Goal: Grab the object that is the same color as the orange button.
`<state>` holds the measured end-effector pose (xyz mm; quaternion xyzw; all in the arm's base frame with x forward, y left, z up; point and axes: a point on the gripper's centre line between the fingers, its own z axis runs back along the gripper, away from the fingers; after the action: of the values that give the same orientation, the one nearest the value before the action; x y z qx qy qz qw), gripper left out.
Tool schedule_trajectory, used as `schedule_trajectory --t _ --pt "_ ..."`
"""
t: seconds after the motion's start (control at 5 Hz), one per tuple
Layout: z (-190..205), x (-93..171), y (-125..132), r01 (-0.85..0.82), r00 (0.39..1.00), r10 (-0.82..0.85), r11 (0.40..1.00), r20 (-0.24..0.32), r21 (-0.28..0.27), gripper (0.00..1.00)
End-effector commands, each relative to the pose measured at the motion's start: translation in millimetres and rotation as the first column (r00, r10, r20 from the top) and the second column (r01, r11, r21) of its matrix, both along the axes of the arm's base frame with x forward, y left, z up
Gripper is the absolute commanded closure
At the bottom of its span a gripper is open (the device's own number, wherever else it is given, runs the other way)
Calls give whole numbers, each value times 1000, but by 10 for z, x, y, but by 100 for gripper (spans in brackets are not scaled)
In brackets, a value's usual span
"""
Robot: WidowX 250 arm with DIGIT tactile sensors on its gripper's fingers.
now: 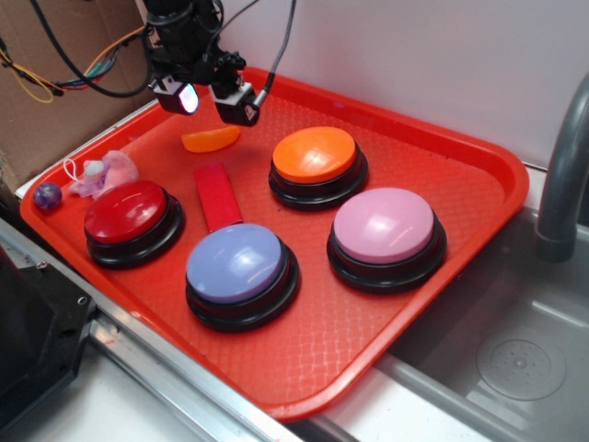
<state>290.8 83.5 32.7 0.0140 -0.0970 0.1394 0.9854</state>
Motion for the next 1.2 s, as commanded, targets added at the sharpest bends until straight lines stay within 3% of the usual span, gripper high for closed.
schedule_trajectory --t 0.0,0.6,0.8,1.0 --pt "25 101 103 31 999 -31 999 44 -10 0" --pt "-150 69 132 49 999 -49 999 11 -7 0" --pt "-139 65 112 67 998 -67 998 -2 -9 34" --pt "-159 73 123 48 999 -48 999 -6 -15 100"
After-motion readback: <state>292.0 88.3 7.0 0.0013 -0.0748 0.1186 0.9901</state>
